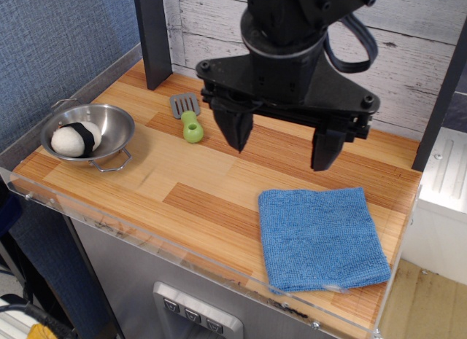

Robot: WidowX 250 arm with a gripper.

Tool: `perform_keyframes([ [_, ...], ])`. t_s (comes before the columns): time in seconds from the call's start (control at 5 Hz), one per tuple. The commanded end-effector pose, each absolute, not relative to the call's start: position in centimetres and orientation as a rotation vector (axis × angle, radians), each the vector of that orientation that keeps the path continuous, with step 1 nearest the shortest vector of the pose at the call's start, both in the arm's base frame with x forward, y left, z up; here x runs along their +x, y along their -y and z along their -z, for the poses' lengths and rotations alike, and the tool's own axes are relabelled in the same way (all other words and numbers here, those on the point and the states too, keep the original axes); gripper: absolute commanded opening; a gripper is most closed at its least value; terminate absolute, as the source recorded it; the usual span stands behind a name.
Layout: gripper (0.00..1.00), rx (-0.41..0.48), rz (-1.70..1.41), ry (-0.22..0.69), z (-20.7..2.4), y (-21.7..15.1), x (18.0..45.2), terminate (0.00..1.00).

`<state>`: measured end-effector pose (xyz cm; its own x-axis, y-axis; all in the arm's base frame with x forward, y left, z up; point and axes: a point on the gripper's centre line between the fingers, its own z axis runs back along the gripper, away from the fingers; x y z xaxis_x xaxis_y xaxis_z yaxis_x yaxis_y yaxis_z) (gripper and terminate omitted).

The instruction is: Place the blue cloth on the bottom right corner.

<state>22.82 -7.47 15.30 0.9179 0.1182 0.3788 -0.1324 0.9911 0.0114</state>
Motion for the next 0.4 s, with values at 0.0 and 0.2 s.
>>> perform_keyframes([
  [0.0,1.0,0.014,-0.129,0.433,-16.69,7.68,22.74,0.0],
  [0.2,1.0,0.014,-0.129,0.433,-16.69,7.68,22.74,1.0],
])
